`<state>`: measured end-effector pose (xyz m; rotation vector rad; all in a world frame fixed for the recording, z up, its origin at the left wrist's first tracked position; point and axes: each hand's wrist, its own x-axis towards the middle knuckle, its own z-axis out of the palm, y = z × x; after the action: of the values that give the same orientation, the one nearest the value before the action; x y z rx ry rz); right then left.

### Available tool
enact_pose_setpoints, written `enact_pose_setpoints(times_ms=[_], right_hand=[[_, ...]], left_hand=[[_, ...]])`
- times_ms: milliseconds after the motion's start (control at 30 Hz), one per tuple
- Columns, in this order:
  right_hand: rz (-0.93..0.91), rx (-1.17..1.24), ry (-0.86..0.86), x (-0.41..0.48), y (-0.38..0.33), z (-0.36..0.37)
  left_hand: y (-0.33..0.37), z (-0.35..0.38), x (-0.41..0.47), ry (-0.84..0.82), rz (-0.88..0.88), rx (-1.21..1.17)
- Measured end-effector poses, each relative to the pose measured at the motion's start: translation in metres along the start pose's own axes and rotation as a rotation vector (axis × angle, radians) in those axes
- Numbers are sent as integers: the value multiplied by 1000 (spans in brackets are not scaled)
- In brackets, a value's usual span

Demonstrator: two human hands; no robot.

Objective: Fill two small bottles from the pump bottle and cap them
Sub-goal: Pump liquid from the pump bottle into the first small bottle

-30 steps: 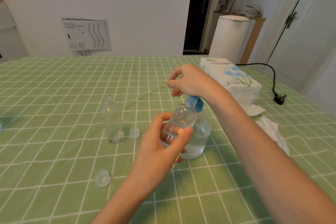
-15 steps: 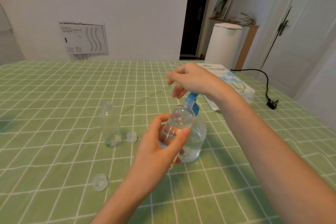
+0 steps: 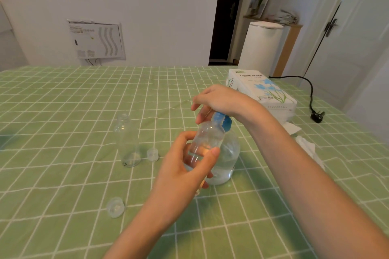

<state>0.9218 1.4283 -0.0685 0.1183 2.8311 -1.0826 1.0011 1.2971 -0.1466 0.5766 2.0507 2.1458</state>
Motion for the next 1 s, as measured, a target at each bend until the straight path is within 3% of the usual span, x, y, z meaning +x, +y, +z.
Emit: enact_pose_setpoints(times_ms=[367,1000], right_hand=[[-27,-29,68,1,-2,-7],[-3,8,18,2,1,0]], left_hand=[[0,0,0,-4,23,25],[-3,-1,0,5,12,24]])
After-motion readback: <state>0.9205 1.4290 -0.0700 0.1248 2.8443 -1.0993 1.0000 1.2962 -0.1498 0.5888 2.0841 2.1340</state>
